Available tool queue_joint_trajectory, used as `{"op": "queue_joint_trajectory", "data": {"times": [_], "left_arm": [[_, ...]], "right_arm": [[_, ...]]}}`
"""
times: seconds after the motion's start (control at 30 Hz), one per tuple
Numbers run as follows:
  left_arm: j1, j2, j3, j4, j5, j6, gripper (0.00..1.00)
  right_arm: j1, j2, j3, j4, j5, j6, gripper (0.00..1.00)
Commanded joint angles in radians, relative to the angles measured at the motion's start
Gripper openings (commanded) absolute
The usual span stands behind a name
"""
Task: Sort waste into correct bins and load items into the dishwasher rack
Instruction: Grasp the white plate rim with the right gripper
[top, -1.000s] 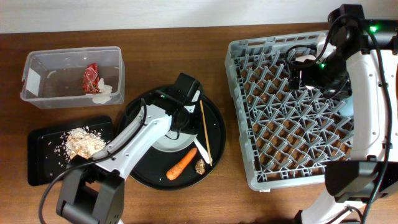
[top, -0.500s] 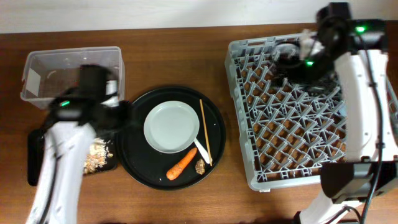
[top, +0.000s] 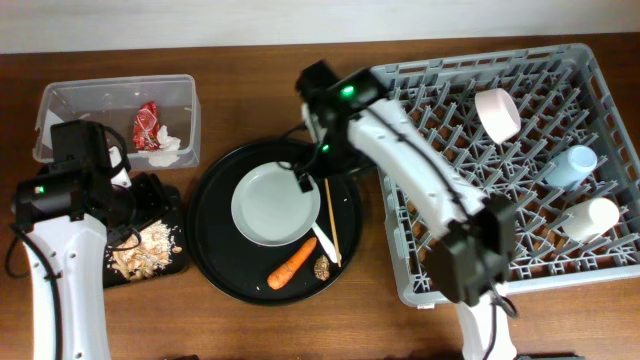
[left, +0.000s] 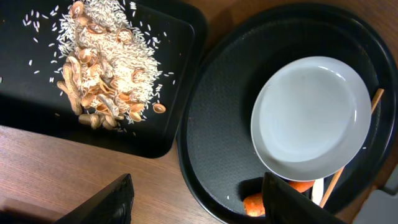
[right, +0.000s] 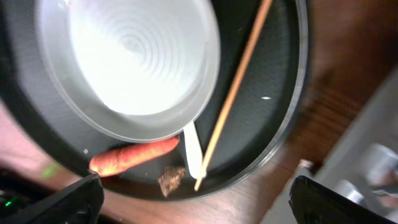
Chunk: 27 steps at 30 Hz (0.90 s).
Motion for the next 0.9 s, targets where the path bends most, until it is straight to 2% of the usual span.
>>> {"op": "queue_joint_trajectory", "data": {"times": [0.0,0.13,0.47,0.63,0.73,0.8,0.87], "left_arm": [[0.005,-0.004,0.006,-0.004,-0.029,0.005,0.66],[0.005,-0.004,0.005,-0.005,-0.029,0.005,0.66],[0.005,-0.004,0.005,-0.005,-0.029,0.005,0.66],[0.005,-0.004,0.005,-0.005,-0.029,0.005,0.66],[0.005,-0.004,0.005,-0.005,-0.029,0.005,0.66],[0.005,-0.004,0.005,-0.005,-0.029,0.005,0.66],[0.005,-0.004,0.005,-0.008,-0.029,0.005,0.66]], "right_arm": [[0.019,0.088,0.000,0.018,0.031,0.090,0.88],[0.030,0.173,0.000,0.047,0.006,0.107,0.68],[0.035,0.226,-0.064,0.129,0.005,0.159,0.56],[0.035,0.226,-0.118,0.156,0.000,0.186,0.35],[0.035,0.226,-0.120,0.168,0.000,0.186,0.15],[0.034,0.226,-0.119,0.172,-0.004,0.186,0.04],[0.034,0.222,-0.114,0.174,-0.003,0.185,0.04]]}}
